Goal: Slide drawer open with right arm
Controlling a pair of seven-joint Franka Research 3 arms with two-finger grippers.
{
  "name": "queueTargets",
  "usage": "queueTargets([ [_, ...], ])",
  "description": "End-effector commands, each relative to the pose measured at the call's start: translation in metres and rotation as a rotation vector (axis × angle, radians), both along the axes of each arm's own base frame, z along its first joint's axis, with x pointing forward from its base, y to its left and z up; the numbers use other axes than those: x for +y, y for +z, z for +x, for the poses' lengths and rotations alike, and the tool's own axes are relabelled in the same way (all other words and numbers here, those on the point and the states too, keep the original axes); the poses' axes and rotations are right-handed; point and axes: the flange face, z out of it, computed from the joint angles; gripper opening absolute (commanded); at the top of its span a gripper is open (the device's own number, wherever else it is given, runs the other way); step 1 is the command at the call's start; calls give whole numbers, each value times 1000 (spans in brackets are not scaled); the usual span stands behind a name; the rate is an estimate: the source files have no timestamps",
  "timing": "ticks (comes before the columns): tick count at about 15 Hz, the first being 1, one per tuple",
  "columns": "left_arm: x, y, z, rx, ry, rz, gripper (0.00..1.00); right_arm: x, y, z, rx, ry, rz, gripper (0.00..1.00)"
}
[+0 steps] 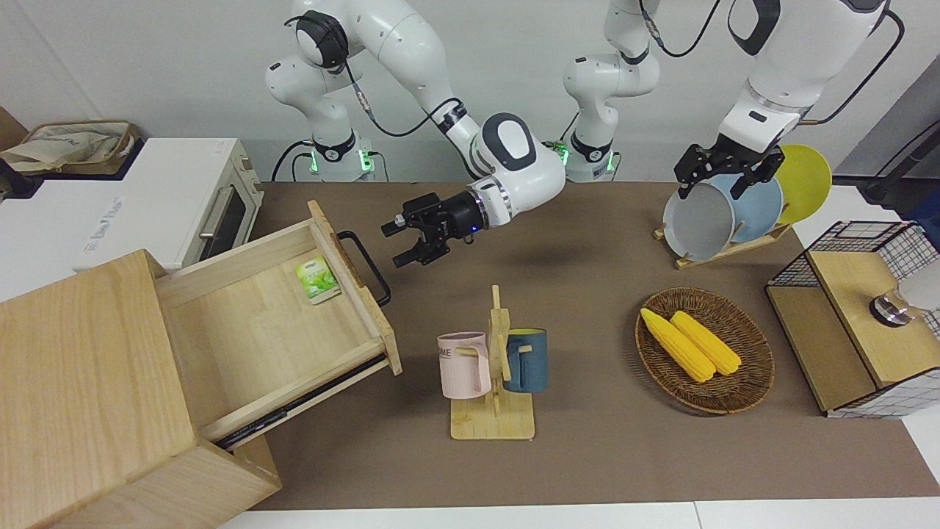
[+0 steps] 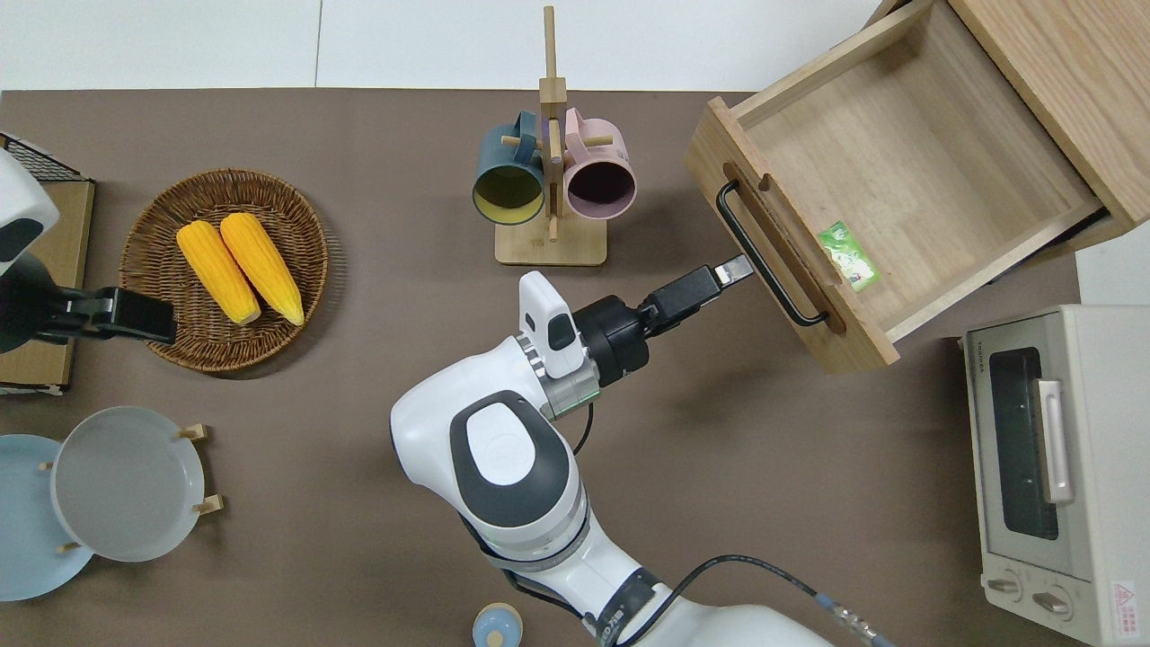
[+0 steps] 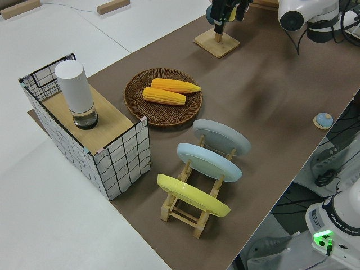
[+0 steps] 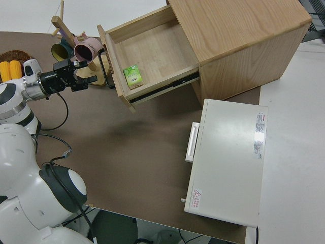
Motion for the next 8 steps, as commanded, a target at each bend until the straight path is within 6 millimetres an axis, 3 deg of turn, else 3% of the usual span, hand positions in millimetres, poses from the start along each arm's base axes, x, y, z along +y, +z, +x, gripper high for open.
queueTargets([
  [1, 1, 4, 2, 5, -12, 16, 993, 12, 35, -9, 46, -61, 167, 990],
  [6, 1, 4, 2, 5, -12, 16, 993, -3, 93, -20, 117, -134, 503, 990],
  [8, 1, 4, 2, 5, -12, 16, 993, -26, 121, -17, 136, -171, 644, 990],
])
